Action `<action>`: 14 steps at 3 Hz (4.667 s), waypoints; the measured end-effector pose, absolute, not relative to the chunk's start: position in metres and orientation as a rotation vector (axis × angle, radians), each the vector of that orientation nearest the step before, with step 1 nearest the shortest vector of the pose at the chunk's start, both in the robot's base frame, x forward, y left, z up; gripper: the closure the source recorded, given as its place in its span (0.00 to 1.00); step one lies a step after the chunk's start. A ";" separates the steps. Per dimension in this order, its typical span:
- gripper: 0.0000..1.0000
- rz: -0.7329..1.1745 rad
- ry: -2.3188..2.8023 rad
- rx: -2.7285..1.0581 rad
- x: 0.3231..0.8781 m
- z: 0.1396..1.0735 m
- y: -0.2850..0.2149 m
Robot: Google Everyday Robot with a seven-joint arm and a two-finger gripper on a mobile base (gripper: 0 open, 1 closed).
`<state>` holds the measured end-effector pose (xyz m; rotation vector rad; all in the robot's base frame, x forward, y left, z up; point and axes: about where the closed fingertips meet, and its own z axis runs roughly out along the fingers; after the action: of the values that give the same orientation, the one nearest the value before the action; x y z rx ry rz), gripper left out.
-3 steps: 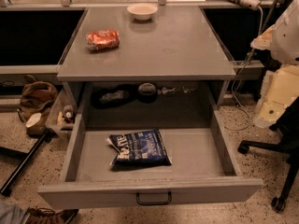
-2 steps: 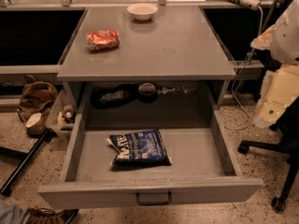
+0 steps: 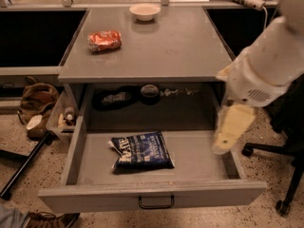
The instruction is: Pick blue chip bag from top drawer and place on counter
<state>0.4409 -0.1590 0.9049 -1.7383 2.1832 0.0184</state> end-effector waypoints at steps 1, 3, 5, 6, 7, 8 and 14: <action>0.00 0.128 2.145 -1.749 0.449 0.839 -0.103; 0.00 0.102 2.110 -1.717 0.460 0.837 -0.096; 0.00 0.320 2.083 -1.744 0.505 0.741 -0.037; 0.00 0.411 2.054 -1.753 0.524 0.693 -0.001; 0.00 0.482 2.040 -1.748 0.528 0.661 0.018; 0.00 0.528 2.031 -1.744 0.529 0.638 0.026; 1.00 0.399 1.964 -1.789 0.548 0.795 0.051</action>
Offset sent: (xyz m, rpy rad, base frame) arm 0.0069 0.0502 -0.0592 0.0613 0.0295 0.0325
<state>0.5479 0.0515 0.7946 -1.7894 1.9641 0.3990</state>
